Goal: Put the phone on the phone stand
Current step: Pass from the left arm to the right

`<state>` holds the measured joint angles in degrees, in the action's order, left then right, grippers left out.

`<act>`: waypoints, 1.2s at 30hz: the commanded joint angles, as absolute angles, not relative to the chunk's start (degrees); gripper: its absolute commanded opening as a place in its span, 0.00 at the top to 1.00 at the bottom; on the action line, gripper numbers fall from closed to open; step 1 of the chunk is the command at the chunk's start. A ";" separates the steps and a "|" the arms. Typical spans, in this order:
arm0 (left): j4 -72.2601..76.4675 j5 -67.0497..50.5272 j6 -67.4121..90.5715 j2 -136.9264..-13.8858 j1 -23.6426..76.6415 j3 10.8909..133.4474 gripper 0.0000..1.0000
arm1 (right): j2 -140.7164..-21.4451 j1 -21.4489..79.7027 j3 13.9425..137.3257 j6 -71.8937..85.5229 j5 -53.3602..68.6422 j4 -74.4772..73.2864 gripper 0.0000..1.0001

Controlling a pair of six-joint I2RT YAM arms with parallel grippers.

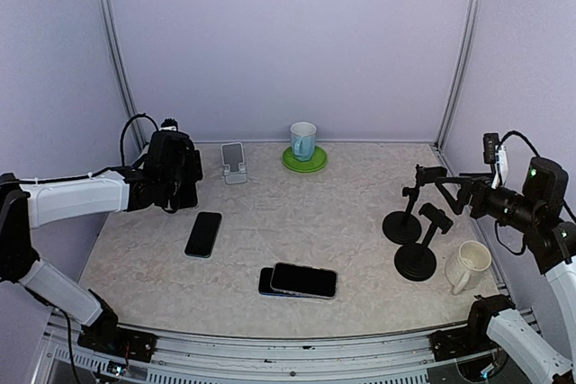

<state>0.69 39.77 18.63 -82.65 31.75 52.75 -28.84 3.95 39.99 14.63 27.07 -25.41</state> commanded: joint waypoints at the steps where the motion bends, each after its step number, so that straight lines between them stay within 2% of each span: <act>1: 4.94 41.45 19.37 -78.16 33.46 52.81 0.34 | -28.20 4.60 41.15 14.07 29.93 -23.65 0.00; 9: 6.40 39.73 21.55 -72.57 37.89 49.48 0.34 | -30.26 4.83 47.28 16.14 36.62 -21.28 0.00; 13: 7.12 39.27 23.05 -71.13 41.71 49.09 0.34 | -31.79 4.83 49.96 18.88 39.98 -18.97 0.03; 18: 9.00 37.79 24.90 -70.06 46.05 49.03 0.35 | -33.59 5.12 48.53 24.34 45.29 -12.39 0.07; 22: 10.00 37.98 26.18 -70.39 49.41 49.79 0.35 | -34.83 7.58 45.79 26.76 44.71 -7.88 0.08; 26: 11.15 38.44 27.44 -71.28 52.58 50.77 0.35 | -38.04 15.36 44.93 27.39 39.96 -5.42 0.09; 36: 17.64 41.51 29.27 -71.80 58.02 49.85 0.36 | -57.54 47.09 50.62 22.00 15.03 -2.17 0.07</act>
